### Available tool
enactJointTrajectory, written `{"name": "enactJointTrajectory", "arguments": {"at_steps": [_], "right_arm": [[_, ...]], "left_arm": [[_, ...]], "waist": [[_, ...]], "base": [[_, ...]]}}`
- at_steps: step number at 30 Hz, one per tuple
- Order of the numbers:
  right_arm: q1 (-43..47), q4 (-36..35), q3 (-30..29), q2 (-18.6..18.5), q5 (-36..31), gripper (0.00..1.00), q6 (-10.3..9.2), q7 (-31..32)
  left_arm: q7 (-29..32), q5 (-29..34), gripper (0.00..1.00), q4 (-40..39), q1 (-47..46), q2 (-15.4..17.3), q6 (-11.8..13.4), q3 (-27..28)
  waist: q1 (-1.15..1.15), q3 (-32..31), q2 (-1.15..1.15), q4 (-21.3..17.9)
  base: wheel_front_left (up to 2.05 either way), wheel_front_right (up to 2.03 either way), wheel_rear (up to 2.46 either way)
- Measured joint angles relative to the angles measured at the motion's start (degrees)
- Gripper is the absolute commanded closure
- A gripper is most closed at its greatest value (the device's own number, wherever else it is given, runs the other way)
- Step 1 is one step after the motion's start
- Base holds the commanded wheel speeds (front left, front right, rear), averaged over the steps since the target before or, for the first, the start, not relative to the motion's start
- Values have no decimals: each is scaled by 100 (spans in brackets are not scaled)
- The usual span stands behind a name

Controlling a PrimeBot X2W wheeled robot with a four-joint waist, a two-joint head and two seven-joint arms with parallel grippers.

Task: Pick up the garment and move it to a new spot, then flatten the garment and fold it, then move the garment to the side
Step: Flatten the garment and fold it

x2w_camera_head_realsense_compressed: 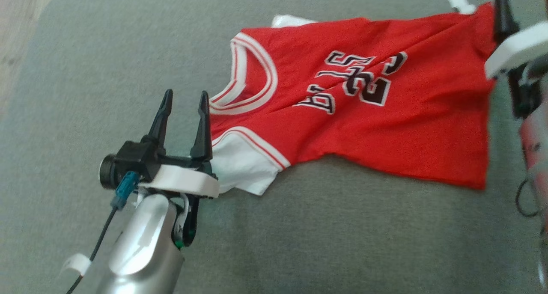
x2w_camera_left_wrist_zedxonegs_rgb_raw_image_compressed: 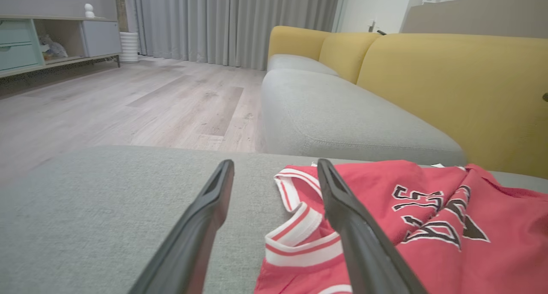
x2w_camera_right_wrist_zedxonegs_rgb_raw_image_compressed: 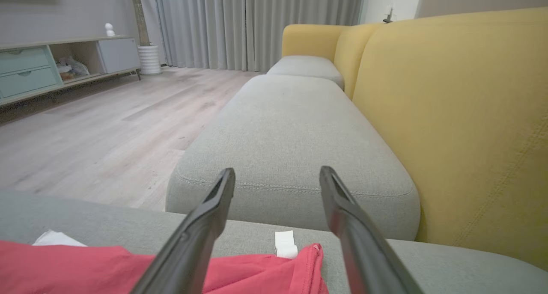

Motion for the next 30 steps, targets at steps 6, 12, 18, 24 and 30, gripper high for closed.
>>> {"name": "enactJointTrajectory", "arguments": {"at_steps": [6, 12, 18, 24, 30], "right_arm": [[1182, -1368, -4, 320, 554, 0, 0, -64], [2963, -2918, -305, 1106, 525, 0, 0, -77], [4413, -3724, -297, 1338, 430, 0, 0, -81], [4710, -4133, -203, 1363, 613, 0, 0, -79], [4642, -4294, -74, 1378, 684, 0, 0, -38]], "left_arm": [[0, 53, 0, 58, 282, 32, -13, 104], [0, 88, 0, 89, 641, 93, -9, 258], [0, 90, 0, 113, 855, 100, -19, 334], [147, 214, 0, 503, 743, 243, -85, 328], [812, 301, 0, 1259, 57, 577, 31, 348]], "waist": [[0, -396, 0, -355], [-1, -724, 0, -720], [-2, -911, 0, -927], [1, -813, 0, -1089], [1, -563, 0, -1245]], "base": [[0, 0, 0], [0, 0, 0], [0, 0, 0], [0, 0, 0], [0, 0, 0]]}}
